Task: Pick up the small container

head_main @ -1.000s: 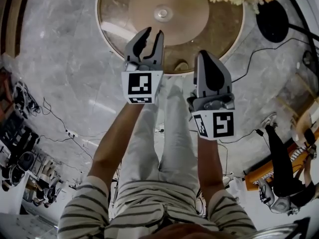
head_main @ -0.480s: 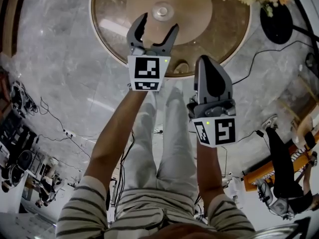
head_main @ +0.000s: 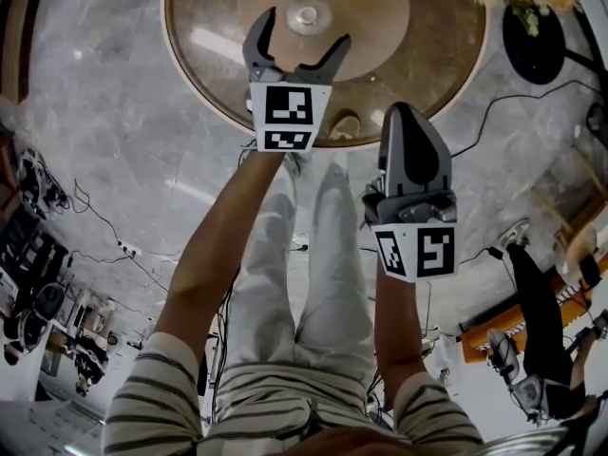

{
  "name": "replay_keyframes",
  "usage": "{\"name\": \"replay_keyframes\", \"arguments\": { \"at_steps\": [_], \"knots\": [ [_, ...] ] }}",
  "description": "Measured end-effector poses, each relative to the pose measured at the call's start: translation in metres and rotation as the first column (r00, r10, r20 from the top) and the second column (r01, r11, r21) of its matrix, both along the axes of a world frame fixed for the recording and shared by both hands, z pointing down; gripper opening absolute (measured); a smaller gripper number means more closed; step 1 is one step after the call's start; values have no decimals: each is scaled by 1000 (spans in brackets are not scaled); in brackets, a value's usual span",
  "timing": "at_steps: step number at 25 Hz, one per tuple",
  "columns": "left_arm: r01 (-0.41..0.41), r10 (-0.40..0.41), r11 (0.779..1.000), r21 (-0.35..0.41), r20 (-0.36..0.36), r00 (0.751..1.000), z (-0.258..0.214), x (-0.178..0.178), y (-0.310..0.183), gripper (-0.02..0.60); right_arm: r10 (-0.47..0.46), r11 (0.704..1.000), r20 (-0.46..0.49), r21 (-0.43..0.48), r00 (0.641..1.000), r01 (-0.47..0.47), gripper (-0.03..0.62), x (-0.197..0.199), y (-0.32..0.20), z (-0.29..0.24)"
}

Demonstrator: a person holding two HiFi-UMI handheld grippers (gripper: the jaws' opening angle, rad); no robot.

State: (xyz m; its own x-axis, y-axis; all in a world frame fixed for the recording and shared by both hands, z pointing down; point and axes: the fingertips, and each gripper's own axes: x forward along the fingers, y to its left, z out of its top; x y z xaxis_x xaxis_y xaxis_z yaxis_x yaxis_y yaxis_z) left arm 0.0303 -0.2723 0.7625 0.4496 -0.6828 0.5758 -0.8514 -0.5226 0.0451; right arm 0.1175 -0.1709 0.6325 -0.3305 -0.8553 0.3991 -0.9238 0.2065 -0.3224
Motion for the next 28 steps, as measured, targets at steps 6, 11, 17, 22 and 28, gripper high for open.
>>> {"name": "replay_keyframes", "arguments": {
  "at_steps": [6, 11, 17, 22, 28],
  "knots": [
    [1, -1, 1000, -9, 31, 1000, 17, -2, -15, 462, 7, 1000, 0, -12, 1000, -7, 9, -1, -1, 10],
    [12, -11, 1000, -27, 61, 998, 29, 4, -23, 462, 14, 1000, -8, -20, 1000, -15, 11, 7, 0, 16],
    [26, -24, 999, -22, 81, 996, 36, 6, -38, 462, 21, 999, -18, -36, 1000, -22, 11, 13, -4, 24],
    [49, -47, 999, -21, 66, 997, 40, 9, -40, 457, 29, 999, -19, -45, 999, -30, 11, 19, -4, 29],
    [40, -39, 999, -9, 95, 995, 42, 9, -36, 437, 33, 998, -18, -48, 999, -34, 9, 19, -3, 26]
  ]
}}
